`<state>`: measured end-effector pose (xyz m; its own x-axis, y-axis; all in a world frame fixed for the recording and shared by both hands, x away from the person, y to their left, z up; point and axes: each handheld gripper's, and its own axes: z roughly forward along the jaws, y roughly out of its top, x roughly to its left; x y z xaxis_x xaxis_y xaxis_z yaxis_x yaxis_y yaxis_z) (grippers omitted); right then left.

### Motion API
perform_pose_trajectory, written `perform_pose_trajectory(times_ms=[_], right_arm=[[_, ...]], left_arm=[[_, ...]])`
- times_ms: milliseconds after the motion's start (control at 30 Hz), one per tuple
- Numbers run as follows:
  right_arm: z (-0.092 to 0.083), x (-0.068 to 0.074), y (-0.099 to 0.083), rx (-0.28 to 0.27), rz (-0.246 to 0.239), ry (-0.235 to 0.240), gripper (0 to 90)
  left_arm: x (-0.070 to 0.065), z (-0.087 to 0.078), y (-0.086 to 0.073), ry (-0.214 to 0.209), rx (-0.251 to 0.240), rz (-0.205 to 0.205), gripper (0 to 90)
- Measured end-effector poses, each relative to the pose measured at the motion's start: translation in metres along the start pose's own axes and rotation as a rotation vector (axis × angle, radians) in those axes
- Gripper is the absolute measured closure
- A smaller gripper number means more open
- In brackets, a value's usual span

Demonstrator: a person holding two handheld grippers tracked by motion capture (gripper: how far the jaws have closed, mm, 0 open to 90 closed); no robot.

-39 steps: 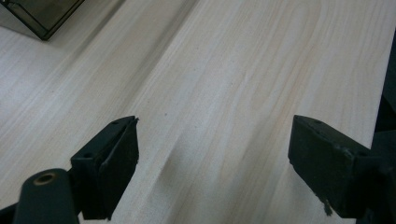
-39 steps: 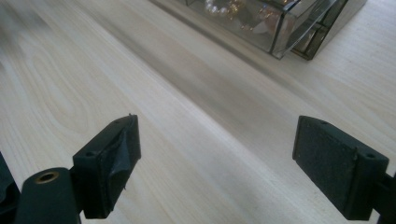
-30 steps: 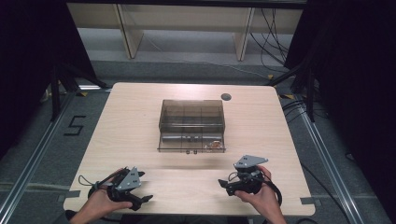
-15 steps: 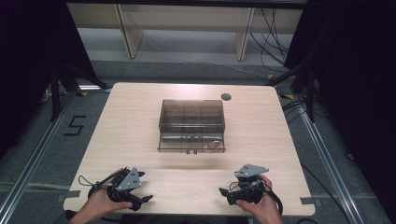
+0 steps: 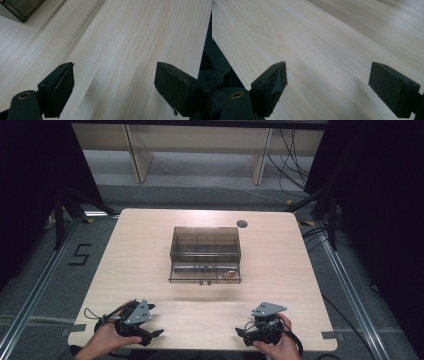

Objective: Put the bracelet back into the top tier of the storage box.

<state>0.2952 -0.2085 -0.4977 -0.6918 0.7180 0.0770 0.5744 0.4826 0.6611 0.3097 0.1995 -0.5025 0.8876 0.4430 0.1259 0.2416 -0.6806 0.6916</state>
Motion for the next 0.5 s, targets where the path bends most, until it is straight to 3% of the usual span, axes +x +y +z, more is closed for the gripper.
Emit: perform_pose_trajectory(times_ms=[67, 133, 200, 233, 367, 400, 500], right_arm=[[0.0027, 0.0016, -0.0026, -0.032, -0.005, -0.007, 16.0], [-0.0004, 0.0026, -0.0025, 0.015, 0.005, 0.002, 16.0], [0.0024, 0.0054, -0.0046, -0.019, 0.017, -0.001, 16.0], [0.0022, 0.0037, -0.0044, -0.018, -0.002, -0.001, 16.0], [0.0029, 0.0033, -0.0048, -0.018, -0.001, -0.004, 16.0], [0.0013, 0.0039, -0.0040, 0.003, 0.015, 0.004, 16.1], [0.0025, 0.0032, -0.0042, -0.001, 0.001, 0.002, 16.1]], left_arm=[[0.0000, 0.0002, 0.0000, 0.000, 0.002, -0.001, 16.2], [0.0003, 0.0001, 0.0004, -0.002, 0.011, 0.007, 16.2], [0.0001, 0.0000, 0.0003, -0.003, 0.006, 0.001, 16.2], [0.0002, -0.0002, 0.0003, 0.000, 0.008, 0.001, 16.3], [0.0005, 0.0008, 0.0002, -0.012, 0.011, 0.004, 16.2], [0.0003, 0.0009, 0.0001, -0.013, 0.008, 0.000, 16.2], [0.0002, 0.0009, 0.0001, -0.013, 0.008, 0.000, 16.2]])
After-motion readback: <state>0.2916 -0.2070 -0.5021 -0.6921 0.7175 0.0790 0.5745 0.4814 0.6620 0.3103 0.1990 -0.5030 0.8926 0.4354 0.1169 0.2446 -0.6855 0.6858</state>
